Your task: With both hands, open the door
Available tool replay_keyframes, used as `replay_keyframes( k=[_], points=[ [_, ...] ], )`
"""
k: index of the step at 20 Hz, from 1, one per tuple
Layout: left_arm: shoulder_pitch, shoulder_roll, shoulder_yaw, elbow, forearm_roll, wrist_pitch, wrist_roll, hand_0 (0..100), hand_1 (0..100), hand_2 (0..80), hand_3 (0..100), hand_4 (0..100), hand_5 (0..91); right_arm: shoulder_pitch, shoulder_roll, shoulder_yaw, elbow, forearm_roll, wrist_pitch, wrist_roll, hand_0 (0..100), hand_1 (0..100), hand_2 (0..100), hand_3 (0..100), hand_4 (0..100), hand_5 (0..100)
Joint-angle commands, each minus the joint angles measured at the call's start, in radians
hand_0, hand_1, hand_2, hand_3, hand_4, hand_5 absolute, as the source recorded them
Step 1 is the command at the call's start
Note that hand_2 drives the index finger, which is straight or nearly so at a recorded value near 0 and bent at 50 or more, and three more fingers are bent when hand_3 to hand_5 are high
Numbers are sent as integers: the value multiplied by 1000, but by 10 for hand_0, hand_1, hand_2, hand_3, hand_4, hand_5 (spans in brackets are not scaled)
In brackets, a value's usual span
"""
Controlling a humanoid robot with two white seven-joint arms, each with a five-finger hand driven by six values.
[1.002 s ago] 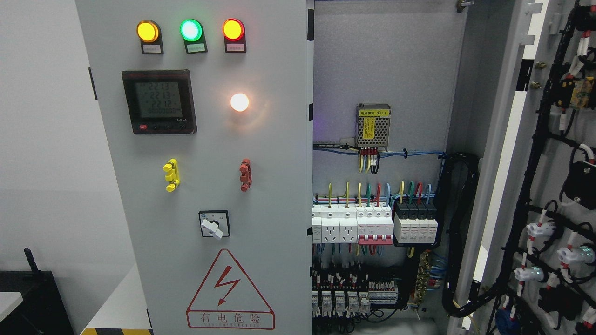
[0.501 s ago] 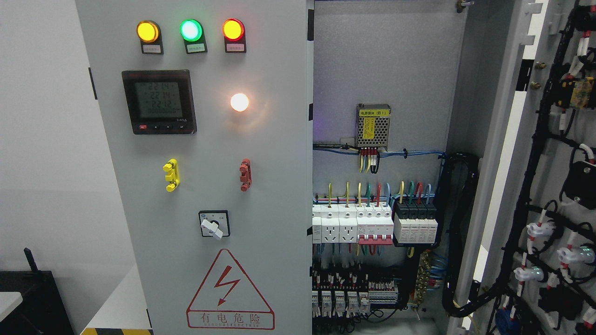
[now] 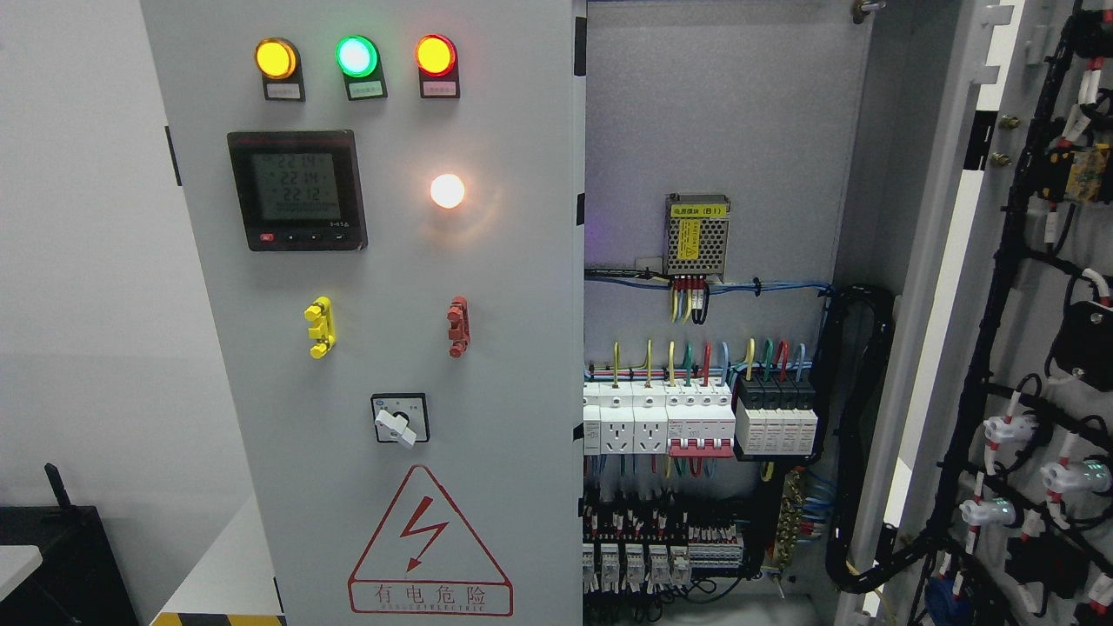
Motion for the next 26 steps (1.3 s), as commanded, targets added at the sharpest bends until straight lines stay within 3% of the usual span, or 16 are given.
replay_keyframes(
  k=[1,8,13,16,26],
  points=[
    [0,-4,0,-1,23,-1,0,0,0,0,0,0,0,-100,0,37,-74,0,-5,-4,381,0,0,0,0,0],
    [0,-4,0,-1,23,-1,2,0,0,0,0,0,0,-218,59,-3,-74,0,-4,-10,381,0,0,0,0,0],
    [0,-4,0,-1,23,0,0,0,0,0,0,0,0,-310,66,-10,-80,0,-5,-8,381,0,0,0,0,0],
    [0,-4,0,-1,23,-1,0,0,0,0,0,0,0,-377,91,-14,-81,1,-5,-8,381,0,0,0,0,0],
    [0,-4,0,-1,23,0,0,0,0,0,0,0,0,-575,100,-3,-70,0,42,-4,382,0,0,0,0,0]
  ],
)
